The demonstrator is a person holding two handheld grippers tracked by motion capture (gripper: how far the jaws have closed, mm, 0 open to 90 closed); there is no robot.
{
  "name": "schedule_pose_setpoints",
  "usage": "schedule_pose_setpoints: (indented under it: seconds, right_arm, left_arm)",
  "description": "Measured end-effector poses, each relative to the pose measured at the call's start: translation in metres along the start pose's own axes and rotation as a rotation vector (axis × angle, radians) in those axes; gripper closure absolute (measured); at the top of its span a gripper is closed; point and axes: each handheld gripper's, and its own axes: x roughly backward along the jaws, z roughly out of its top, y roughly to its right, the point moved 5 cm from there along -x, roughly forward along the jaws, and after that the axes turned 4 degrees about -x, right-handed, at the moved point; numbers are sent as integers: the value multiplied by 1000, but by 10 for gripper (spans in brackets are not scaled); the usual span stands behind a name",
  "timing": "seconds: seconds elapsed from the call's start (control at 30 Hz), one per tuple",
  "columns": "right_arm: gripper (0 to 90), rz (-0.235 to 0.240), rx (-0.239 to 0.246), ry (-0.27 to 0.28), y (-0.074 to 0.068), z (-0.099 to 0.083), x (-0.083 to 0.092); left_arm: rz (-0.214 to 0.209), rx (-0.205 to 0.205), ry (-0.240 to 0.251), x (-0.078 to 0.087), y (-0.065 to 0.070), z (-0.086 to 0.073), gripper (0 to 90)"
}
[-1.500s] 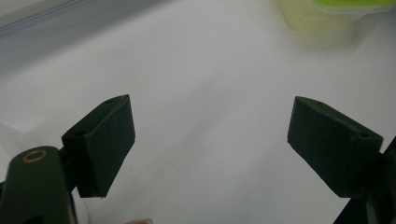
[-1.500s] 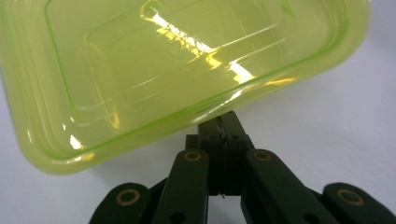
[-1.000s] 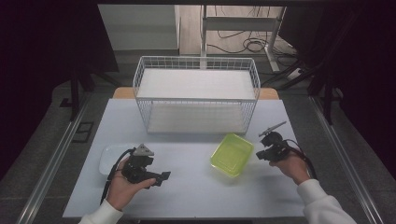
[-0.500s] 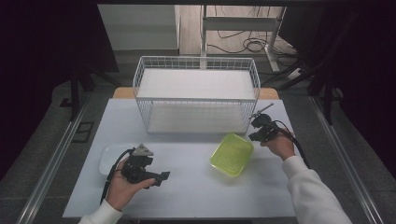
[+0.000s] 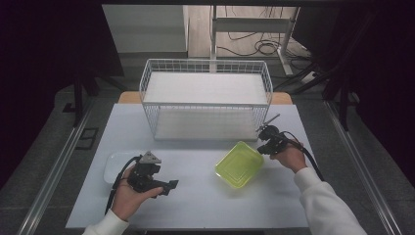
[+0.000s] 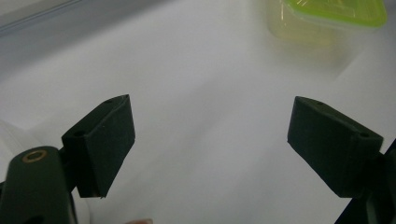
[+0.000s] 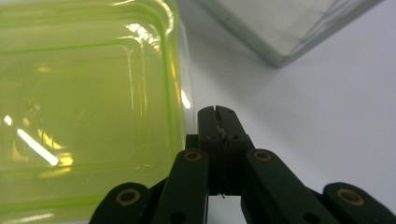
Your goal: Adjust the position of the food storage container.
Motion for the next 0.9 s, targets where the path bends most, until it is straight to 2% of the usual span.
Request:
schedule_pose_setpoints:
  seconds: [0.03,0.17,0.4,0.43,0.5,0.53,0.57,0.67,0.7,0.73,0.77,0.8,0.9]
  right_arm:
    - [891,5,-1,-5,-8,-3,1]
    - [891,16,-8,-12,-18,-10,1]
    - [891,36,-20,-9,-28,-21,1]
    - [891,54,-20,-8,-32,-22,2]
    - [891,58,-17,-8,-34,-23,2]
    - [891,73,-10,-8,-41,-24,2]
    - [891,73,-10,-8,-41,-24,2]
    - [891,94,-4,-12,-54,-27,2]
    - [891,107,6,-17,-63,-29,3]
    - [891,107,6,-17,-63,-29,3]
    - [891,125,9,-17,-70,-31,3]
    - [891,125,9,-17,-70,-31,3]
    - [890,149,20,-17,-82,-34,2]
  left_arm:
    - [3,5,3,1,-1,0,145]
    - [5,2,4,1,-1,0,145]
    - [6,3,0,0,-1,0,145]
    - [7,4,0,0,-2,0,145]
    - [7,6,-1,-1,-2,0,145]
    - [7,6,-1,-1,-1,0,145]
    - [7,6,-1,-1,-1,0,145]
    - [7,6,-2,-1,-1,0,145]
    - [7,6,-2,-1,-1,0,145]
    - [7,6,-3,-1,-1,0,145]
    - [7,5,-3,-1,-1,0,145]
    - [7,5,-3,-1,-1,0,145]
    - [8,5,-3,-2,-1,0,145]
